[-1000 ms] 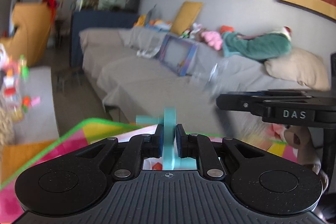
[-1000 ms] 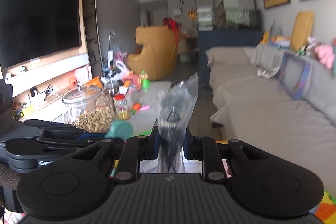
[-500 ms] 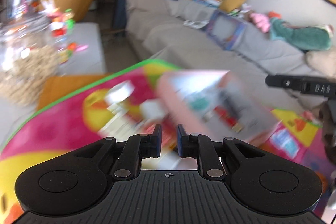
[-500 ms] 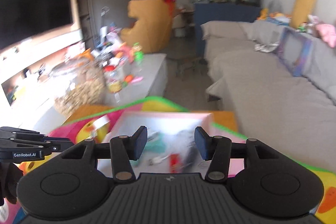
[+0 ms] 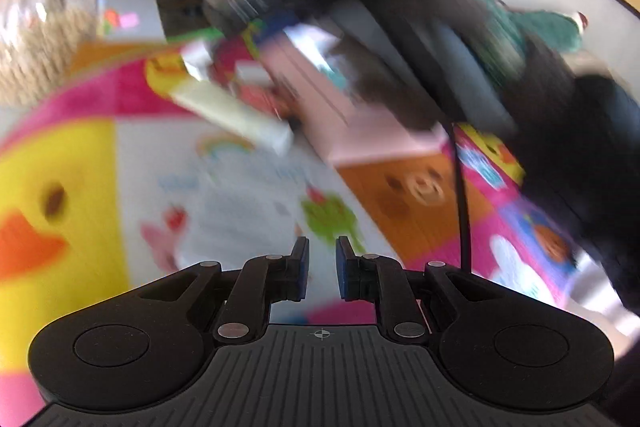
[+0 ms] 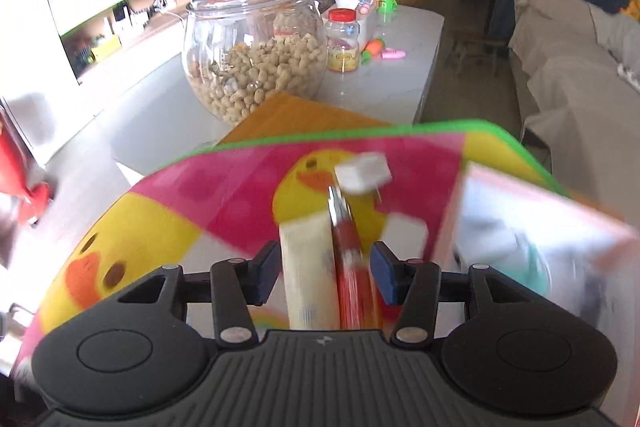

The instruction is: Organize rigid objects

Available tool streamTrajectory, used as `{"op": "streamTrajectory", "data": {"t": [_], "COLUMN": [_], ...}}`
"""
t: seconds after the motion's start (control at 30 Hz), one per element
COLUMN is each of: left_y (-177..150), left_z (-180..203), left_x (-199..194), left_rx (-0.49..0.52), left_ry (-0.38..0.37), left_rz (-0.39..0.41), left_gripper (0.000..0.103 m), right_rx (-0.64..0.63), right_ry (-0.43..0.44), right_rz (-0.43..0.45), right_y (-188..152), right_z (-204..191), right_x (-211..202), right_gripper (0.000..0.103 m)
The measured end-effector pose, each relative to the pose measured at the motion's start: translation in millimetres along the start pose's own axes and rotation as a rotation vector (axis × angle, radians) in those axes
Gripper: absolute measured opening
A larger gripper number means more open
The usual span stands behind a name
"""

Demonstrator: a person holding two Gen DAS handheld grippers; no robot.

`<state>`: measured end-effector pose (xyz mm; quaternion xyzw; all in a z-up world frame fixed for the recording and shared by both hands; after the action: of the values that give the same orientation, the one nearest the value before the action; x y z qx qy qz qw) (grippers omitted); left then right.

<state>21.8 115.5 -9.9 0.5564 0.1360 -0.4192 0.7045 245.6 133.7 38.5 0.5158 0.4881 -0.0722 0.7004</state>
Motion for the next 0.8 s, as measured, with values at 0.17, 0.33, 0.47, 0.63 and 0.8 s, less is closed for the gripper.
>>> {"op": "streamTrajectory", "data": {"t": [0.17,0.33,0.47,0.63,0.8], "left_y": [-10,-9,0,15,19], "left_z": [-17,-36,-53,-78,-90], "left_x": [4,9,8,9,2], "left_rx": [-0.071,-0.127,-0.159,-0.229,-0.298], "left_ry": [-0.038,-0.013,0.019,0.112,0.162], "left_rz": [0.006,0.036,0.071,0.115,0.140], "left_gripper": [0.014,0.014,0.014,0.014,0.014], "right_rx": [0.099,0.159,0.099,0.017,0.021], "right_ry": [-0.064,-0.046,0.000,0.037,0.173], "right_rz": [-0.095,-0.221,-0.229,-0.230,-0.266], "right_y": [43,40,20,-13,-48], "right_z": [25,40,29,6,-15], "right_x": [66,111,99,64,31], "right_gripper": [0.050,0.047,0.042,0.041,0.028]}}
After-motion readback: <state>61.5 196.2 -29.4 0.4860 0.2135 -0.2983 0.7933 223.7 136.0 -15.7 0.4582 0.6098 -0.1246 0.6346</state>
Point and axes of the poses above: each gripper's, at about its wrist camera, not at the fingertips, and x roughly the way its jaws point, z to its right, y to its top, the point moved 7 cm from there along x, roughly the way its jaws point, and after that the axes turned 1 degree about y, right-handed, at the moved point
